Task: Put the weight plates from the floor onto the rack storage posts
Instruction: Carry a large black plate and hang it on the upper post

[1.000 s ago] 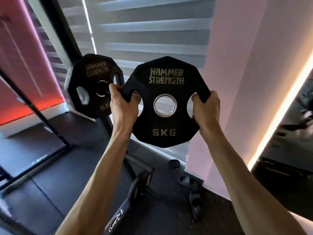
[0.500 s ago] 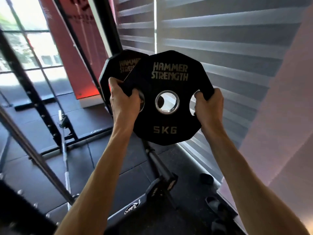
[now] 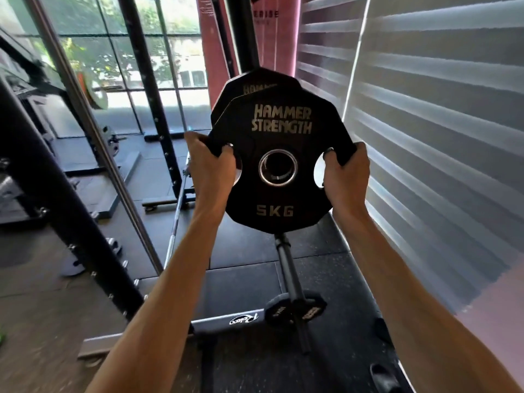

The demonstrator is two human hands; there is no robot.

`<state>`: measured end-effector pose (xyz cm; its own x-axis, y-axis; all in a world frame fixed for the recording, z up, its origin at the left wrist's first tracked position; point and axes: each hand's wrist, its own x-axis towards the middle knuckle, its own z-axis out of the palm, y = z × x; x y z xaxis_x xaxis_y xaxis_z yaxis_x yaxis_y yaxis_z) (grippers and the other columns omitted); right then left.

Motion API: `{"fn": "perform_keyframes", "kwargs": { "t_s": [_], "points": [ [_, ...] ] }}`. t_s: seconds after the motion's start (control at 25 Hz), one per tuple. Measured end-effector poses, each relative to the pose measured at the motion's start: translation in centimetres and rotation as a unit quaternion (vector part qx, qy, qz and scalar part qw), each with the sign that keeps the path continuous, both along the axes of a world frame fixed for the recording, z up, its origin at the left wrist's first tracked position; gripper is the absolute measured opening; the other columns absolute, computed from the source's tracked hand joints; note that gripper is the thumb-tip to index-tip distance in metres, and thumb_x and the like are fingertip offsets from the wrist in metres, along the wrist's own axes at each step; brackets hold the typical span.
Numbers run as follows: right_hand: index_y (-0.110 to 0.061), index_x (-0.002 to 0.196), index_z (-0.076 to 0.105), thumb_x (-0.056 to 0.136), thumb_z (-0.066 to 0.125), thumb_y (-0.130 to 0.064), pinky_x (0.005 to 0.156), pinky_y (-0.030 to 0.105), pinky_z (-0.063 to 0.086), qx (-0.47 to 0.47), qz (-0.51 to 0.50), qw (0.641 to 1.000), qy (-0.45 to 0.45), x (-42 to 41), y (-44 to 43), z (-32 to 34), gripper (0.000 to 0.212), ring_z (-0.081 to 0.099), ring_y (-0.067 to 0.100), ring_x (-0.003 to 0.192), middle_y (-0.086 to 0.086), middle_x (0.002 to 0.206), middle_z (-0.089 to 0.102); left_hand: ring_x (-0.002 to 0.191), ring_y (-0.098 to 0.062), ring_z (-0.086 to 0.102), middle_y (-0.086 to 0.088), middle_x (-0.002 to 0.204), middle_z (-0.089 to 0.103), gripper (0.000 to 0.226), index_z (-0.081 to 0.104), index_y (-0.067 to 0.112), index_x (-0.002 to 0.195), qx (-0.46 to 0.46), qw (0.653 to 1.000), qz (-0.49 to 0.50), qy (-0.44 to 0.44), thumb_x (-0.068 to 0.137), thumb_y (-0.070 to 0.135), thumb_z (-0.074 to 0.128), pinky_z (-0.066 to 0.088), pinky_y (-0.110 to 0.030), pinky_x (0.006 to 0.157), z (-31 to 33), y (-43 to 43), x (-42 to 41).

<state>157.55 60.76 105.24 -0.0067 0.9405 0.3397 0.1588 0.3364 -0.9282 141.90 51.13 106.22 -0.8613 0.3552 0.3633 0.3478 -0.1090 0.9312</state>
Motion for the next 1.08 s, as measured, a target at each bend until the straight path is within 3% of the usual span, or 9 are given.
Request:
{"fn": "perform_keyframes", "kwargs": {
  "t_s": [0.32, 0.44, 0.52, 0.6, 0.64, 0.8, 0.88, 0.96, 1.08],
  "points": [
    [-0.008, 0.13, 0.045, 0.097, 0.054, -0.019, 0.097, 0.04, 0.054, 0.022, 0.062, 0.998, -0.004, -2.1, 4.3, -0.6, 0.036, 0.061, 0.025, 0.113, 0.008, 0.124, 0.059, 0.07, -0.007, 0.057, 0.001, 0.086, 0.055, 0.032, 0.037, 0.008, 0.11, -0.014, 0.999, 0.022, 0.035, 0.084, 0.004, 0.054, 0.043, -0.007, 0.048, -0.7, 2.7, -2.0],
    [-0.008, 0.129, 0.044, 0.099, 0.055, -0.019, 0.079, 0.015, 0.054, 0.007, 0.098, 0.995, 0.015, -3.8, 6.6, -0.7, 0.034, 0.062, 0.021, 0.112, 0.004, 0.119, 0.058, 0.072, -0.018, 0.062, -0.009, 0.09, 0.06, 0.034, 0.035, 0.01, 0.108, -0.025, 0.999, 0.001, 0.04, 0.081, 0.011, 0.055, 0.049, -0.024, 0.055, -0.3, 4.8, -4.3],
    [-0.01, 0.131, 0.043, 0.099, 0.056, -0.02, 0.074, 0.008, 0.05, 0.006, 0.105, 0.994, 0.014, -5.0, 8.1, -1.0, 0.037, 0.061, 0.018, 0.114, 0.005, 0.125, 0.058, 0.074, -0.012, 0.062, -0.007, 0.094, 0.061, 0.033, 0.036, 0.007, 0.112, -0.052, 0.997, 0.012, 0.055, 0.085, 0.009, 0.055, 0.048, -0.017, 0.054, -0.2, 6.1, -5.5],
    [-0.01, 0.133, 0.041, 0.099, 0.056, -0.021, 0.087, 0.018, 0.052, 0.005, 0.102, 0.995, 0.011, -6.1, 9.2, -1.1, 0.039, 0.059, 0.019, 0.117, 0.007, 0.129, 0.056, 0.077, -0.013, 0.064, -0.007, 0.095, 0.061, 0.032, 0.034, 0.007, 0.113, -0.058, 0.996, 0.007, 0.072, 0.088, 0.009, 0.054, 0.051, -0.014, 0.056, -0.4, 7.1, -6.5],
    [-0.009, 0.134, 0.041, 0.099, 0.055, -0.021, 0.092, 0.023, 0.051, 0.005, 0.1, 0.995, 0.011, -6.5, 9.7, -1.3, 0.039, 0.059, 0.02, 0.117, 0.008, 0.13, 0.055, 0.079, -0.018, 0.066, -0.01, 0.097, 0.062, 0.031, 0.034, 0.009, 0.111, -0.058, 0.995, 0.003, 0.08, 0.088, 0.011, 0.054, 0.056, -0.021, 0.061, -0.4, 7.5, -7.1],
    [-0.004, 0.133, 0.041, 0.098, 0.055, -0.016, 0.092, 0.025, 0.05, 0.008, 0.103, 0.994, 0.025, -7.5, 10.7, -2.0, 0.039, 0.058, 0.021, 0.114, 0.013, 0.13, 0.054, 0.081, -0.032, 0.066, -0.018, 0.098, 0.062, 0.03, 0.03, 0.018, 0.101, -0.063, 0.993, -0.01, 0.099, 0.083, 0.023, 0.053, 0.058, -0.045, 0.068, 0.0, 8.8, -8.7],
    [-0.003, 0.132, 0.042, 0.098, 0.056, -0.015, 0.092, 0.028, 0.053, 0.007, 0.107, 0.994, 0.029, -7.7, 11.0, -2.1, 0.039, 0.058, 0.024, 0.116, 0.014, 0.128, 0.054, 0.08, -0.033, 0.065, -0.019, 0.097, 0.06, 0.03, 0.028, 0.021, 0.098, -0.064, 0.992, -0.016, 0.107, 0.084, 0.025, 0.054, 0.057, -0.049, 0.067, -0.2, 9.1, -9.1],
    [-0.003, 0.132, 0.042, 0.097, 0.056, -0.016, 0.083, 0.019, 0.052, 0.008, 0.113, 0.993, 0.022, -7.7, 11.0, -1.9, 0.04, 0.058, 0.024, 0.115, 0.012, 0.127, 0.054, 0.079, -0.034, 0.065, -0.018, 0.097, 0.059, 0.03, 0.027, 0.025, 0.096, -0.065, 0.991, -0.02, 0.114, 0.084, 0.029, 0.055, 0.057, -0.051, 0.066, -0.5, 9.1, -9.5],
    [-0.007, 0.138, 0.036, 0.098, 0.058, -0.024, 0.091, 0.022, 0.052, -0.016, 0.138, 0.99, 0.027, -7.1, 10.6, -2.1, 0.049, 0.058, 0.015, 0.112, 0.006, 0.128, 0.052, 0.087, -0.032, 0.066, -0.013, 0.102, 0.059, 0.036, 0.03, 0.032, 0.098, -0.076, 0.991, -0.03, 0.109, 0.079, 0.046, 0.057, 0.058, -0.049, 0.071, -1.2, 9.0, -10.1]
  ]
}}
